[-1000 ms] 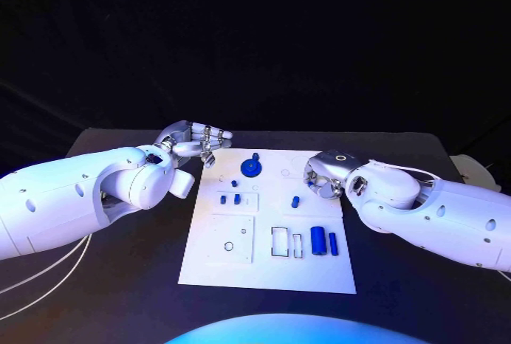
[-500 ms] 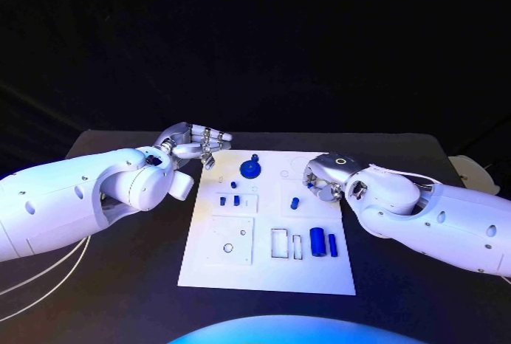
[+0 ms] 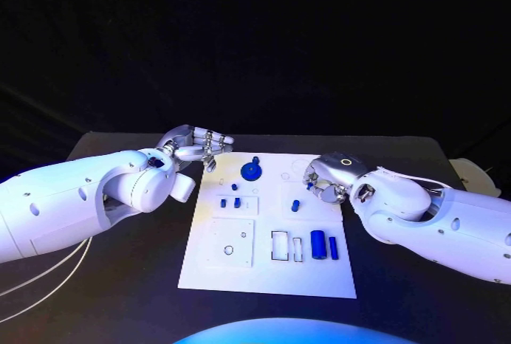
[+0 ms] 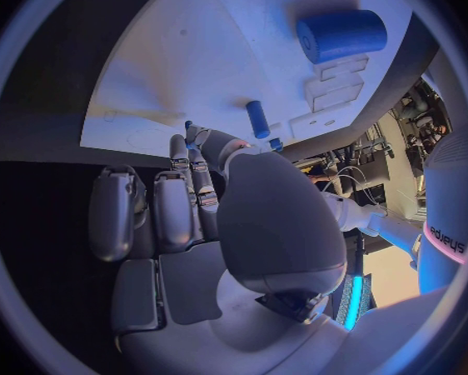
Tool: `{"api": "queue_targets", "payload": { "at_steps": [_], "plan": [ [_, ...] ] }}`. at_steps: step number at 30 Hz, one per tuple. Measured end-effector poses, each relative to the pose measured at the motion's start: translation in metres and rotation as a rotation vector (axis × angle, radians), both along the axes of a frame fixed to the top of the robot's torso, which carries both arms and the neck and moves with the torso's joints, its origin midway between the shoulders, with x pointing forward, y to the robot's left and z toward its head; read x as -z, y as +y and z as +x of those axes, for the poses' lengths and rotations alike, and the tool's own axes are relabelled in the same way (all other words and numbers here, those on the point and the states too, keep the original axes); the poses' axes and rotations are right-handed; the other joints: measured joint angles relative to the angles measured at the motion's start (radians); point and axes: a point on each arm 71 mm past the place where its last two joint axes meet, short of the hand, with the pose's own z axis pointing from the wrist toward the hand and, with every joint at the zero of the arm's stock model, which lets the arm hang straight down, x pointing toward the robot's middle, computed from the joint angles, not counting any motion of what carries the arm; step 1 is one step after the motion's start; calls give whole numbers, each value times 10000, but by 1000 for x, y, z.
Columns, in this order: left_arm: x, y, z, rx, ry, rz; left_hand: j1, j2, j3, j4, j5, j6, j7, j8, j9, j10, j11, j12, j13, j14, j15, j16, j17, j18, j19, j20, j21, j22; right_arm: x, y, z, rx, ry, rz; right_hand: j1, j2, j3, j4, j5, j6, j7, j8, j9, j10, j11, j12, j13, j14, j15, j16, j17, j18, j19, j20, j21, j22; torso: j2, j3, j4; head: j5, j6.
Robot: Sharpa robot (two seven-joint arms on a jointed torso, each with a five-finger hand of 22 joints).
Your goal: Assemble the parts on the task board
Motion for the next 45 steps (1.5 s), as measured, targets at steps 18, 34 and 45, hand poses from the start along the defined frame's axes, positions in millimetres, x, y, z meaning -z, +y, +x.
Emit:
{"api": "queue_targets", "payload": {
  "at_steps": [18,34,45],
  "plan": [
    [2,-7,3,132,5,-14,-40,40,-4,-51,0,-36,36,0,-12,-36,36,0,9,-39,39,-73,-120,0,-69,-3,-77,-109,-21,57,-46,-1627,-112,1425,-95,-13,-2,1,24,-10,-9,-13,-6,92,-89,-15,-23,0,0,39,9,1,71,1,79,-2,6,0,9,300,-35],
    [3,-22,5,415,17,-109,-40,40,-4,-51,0,-36,35,0,-13,-70,71,0,7,-39,39,-73,-120,-1,-69,-4,-77,-108,3,110,-67,-2623,783,2034,-146,-42,-3,2,24,18,19,-43,-9,160,-126,-50,-41,0,1,39,6,1,71,1,78,-5,24,-18,10,907,-303],
    [3,-25,5,505,24,-134,-40,39,-4,-50,0,-35,35,0,-21,-107,35,0,6,-39,39,-73,-110,0,-69,-4,-76,-107,22,120,-70,-2682,1308,2096,-158,-55,-4,2,20,17,19,-62,-9,193,-158,-56,-38,0,1,39,4,1,70,1,77,-6,25,-14,3,1243,-464]
  ]
}}
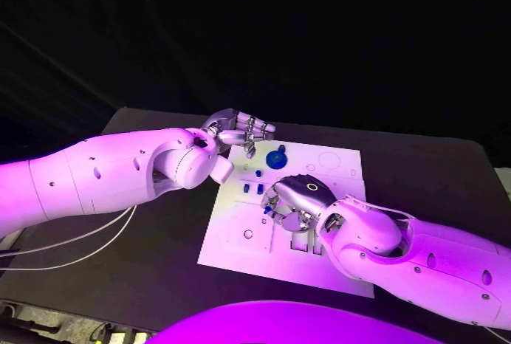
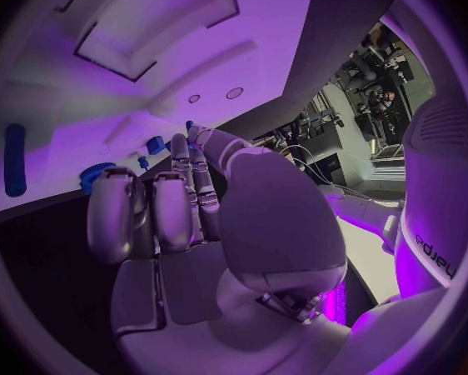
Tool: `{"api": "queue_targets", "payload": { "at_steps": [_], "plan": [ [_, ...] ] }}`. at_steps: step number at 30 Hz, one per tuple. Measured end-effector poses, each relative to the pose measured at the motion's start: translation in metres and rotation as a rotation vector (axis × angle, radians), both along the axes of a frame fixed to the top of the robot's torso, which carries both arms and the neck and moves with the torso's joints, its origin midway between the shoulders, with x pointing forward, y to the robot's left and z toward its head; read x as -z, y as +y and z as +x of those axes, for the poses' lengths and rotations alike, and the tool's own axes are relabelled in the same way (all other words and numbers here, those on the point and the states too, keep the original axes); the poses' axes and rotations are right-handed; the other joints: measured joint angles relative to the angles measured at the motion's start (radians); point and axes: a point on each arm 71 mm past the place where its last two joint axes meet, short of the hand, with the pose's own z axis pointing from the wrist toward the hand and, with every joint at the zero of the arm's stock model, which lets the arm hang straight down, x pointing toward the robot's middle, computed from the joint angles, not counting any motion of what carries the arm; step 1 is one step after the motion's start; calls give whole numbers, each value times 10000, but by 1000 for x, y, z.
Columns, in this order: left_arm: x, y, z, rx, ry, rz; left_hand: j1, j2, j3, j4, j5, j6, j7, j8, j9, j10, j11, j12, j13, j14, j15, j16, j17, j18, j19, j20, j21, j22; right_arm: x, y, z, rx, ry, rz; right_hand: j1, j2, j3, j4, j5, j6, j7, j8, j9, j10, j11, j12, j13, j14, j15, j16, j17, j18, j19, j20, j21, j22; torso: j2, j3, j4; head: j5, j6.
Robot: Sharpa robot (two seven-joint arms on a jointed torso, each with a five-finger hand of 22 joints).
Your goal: Assemble the parts on the task board
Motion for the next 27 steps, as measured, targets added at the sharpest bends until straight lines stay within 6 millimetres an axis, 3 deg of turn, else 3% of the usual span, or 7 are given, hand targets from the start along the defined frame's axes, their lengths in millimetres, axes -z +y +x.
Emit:
{"api": "queue_targets", "payload": {
  "at_steps": [8,27],
  "plan": [
    [0,-1,0,36,11,-8,0,0,0,0,0,0,0,0,0,0,0,0,-1,0,0,0,2,0,0,0,0,1,10,2,-2,-40,263,-88,0,-1,0,0,-2,-1,-1,-20,-7,2,0,-19,0,0,0,0,-1,0,0,0,0,0,-1,1,0,151,-96],
    [0,-1,0,106,-5,37,0,0,0,0,0,0,0,0,1,1,0,40,5,0,0,0,25,-1,0,0,0,2,16,2,-3,-73,542,-250,-80,0,-1,0,-22,-33,-4,14,-1,16,17,-20,-2,0,0,0,-4,0,0,0,39,6,-5,5,-4,264,-196]
  ]
}}
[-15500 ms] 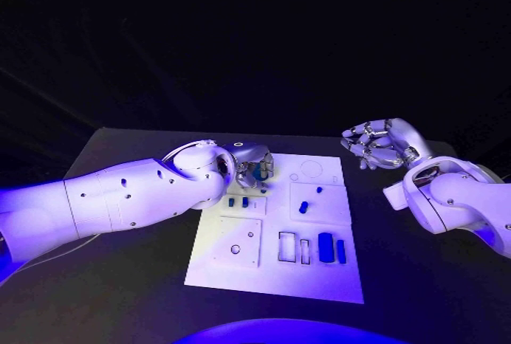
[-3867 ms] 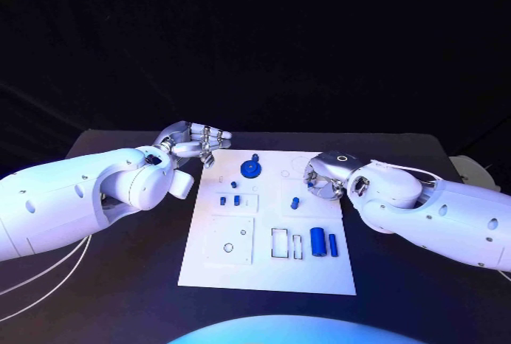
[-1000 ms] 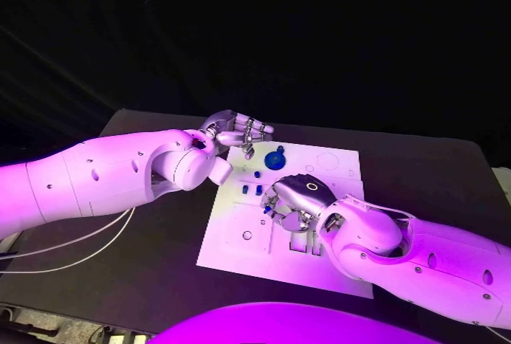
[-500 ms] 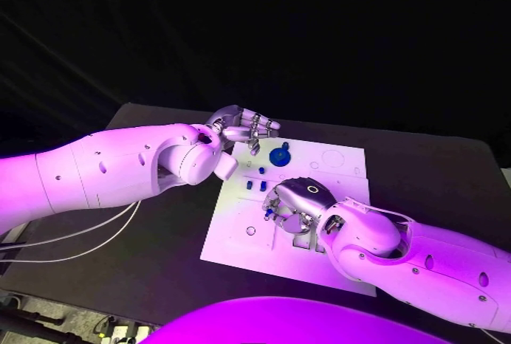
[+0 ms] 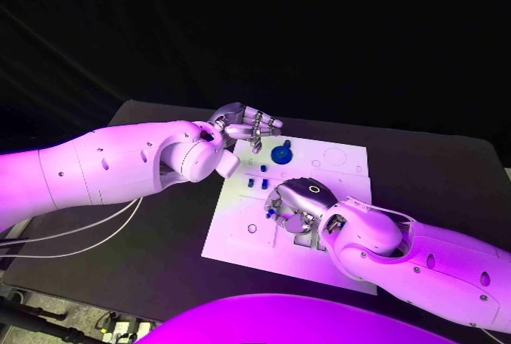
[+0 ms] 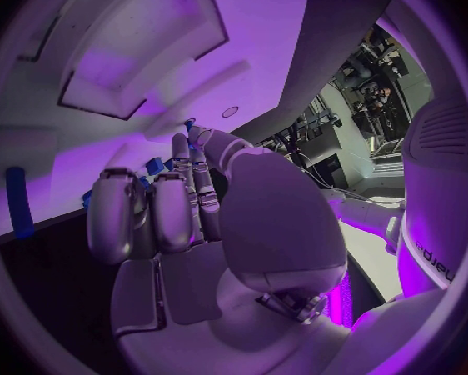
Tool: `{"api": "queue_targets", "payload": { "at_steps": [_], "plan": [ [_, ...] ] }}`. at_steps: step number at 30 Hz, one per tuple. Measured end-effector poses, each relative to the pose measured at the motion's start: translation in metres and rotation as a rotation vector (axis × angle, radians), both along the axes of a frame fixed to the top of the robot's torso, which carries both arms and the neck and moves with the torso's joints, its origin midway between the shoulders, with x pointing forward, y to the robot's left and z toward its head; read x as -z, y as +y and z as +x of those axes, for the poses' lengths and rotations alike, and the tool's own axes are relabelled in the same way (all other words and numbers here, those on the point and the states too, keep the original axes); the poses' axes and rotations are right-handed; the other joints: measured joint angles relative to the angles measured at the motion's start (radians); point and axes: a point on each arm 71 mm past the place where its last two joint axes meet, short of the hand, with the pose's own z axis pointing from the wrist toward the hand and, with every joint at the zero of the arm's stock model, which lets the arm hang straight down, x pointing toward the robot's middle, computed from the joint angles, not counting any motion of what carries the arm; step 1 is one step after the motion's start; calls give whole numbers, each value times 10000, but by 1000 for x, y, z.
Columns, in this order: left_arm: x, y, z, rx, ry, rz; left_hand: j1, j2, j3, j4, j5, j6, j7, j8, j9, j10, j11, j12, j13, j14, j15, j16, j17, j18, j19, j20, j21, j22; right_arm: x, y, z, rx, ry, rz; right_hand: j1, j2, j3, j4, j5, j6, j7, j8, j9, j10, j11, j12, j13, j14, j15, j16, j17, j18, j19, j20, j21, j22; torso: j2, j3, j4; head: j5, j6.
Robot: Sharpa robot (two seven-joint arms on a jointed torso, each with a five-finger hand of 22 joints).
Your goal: Assemble the parts on the task board
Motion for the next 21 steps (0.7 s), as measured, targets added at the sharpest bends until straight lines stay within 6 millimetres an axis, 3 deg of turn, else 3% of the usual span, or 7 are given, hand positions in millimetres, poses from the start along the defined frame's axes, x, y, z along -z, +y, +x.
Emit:
{"api": "queue_targets", "payload": {
  "at_steps": [21],
  "plan": [
    [0,0,0,42,15,24,0,0,0,0,0,-72,2,0,-9,0,0,0,-2,0,0,0,-1,0,0,0,0,1,3,2,2,-22,76,-74,-12,-14,0,0,-16,17,21,-7,-7,-1,3,-1,-3,0,0,0,-2,0,0,0,0,-3,6,-3,7,16,-58]
  ]
}}
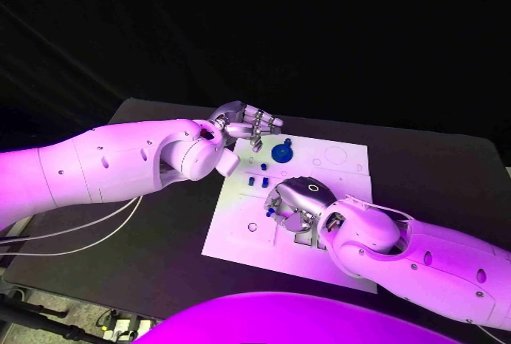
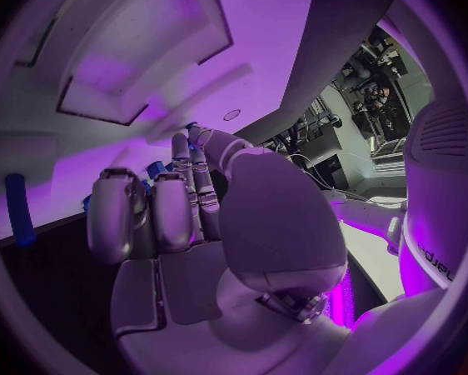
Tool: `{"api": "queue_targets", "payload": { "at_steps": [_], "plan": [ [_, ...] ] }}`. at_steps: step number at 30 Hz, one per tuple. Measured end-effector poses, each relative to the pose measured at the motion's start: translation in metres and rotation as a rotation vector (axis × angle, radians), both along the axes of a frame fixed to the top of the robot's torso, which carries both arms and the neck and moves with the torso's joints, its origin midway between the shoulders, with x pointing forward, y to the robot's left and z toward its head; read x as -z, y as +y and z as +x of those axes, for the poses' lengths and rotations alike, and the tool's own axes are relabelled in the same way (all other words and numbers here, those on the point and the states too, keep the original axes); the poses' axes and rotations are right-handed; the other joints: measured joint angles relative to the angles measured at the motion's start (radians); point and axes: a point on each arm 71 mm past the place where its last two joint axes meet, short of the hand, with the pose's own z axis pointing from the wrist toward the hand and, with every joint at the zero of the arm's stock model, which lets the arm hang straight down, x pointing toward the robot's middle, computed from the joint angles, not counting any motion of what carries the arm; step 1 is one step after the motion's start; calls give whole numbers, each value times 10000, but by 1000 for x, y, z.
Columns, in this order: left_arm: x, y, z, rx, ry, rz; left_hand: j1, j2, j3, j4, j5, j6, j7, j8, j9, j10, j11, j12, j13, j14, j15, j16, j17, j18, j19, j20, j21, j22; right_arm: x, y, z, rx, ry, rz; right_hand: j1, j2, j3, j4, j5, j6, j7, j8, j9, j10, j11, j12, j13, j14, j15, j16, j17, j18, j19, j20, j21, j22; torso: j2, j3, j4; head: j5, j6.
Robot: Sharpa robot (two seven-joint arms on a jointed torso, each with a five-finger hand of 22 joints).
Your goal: Assemble the parts on the task board
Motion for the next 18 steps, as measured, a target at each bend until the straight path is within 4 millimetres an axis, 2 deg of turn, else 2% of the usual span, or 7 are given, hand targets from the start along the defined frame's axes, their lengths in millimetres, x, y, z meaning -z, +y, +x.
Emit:
{"api": "queue_targets", "payload": {
  "at_steps": [15,18],
  "plan": [
    [0,0,0,31,30,29,0,0,0,0,0,0,-1,0,-10,-36,36,0,8,0,0,0,-1,1,-36,36,0,7,2,3,3,-46,82,-15,-68,41,-85,5,-80,-3,1,-77,9,1,1,-116,-17,0,0,0,-21,0,0,0,0,-2,-2,-4,0,-18,-56],
    [0,0,0,37,47,37,0,0,0,0,0,-36,36,0,-11,-72,72,0,8,-36,35,0,11,0,-36,36,0,42,2,4,3,-55,106,-3,-121,95,-95,15,-80,-37,33,-87,4,-72,74,-197,-39,0,0,0,-29,0,0,0,0,-2,-3,-4,-2,-11,-58]
  ]
}}
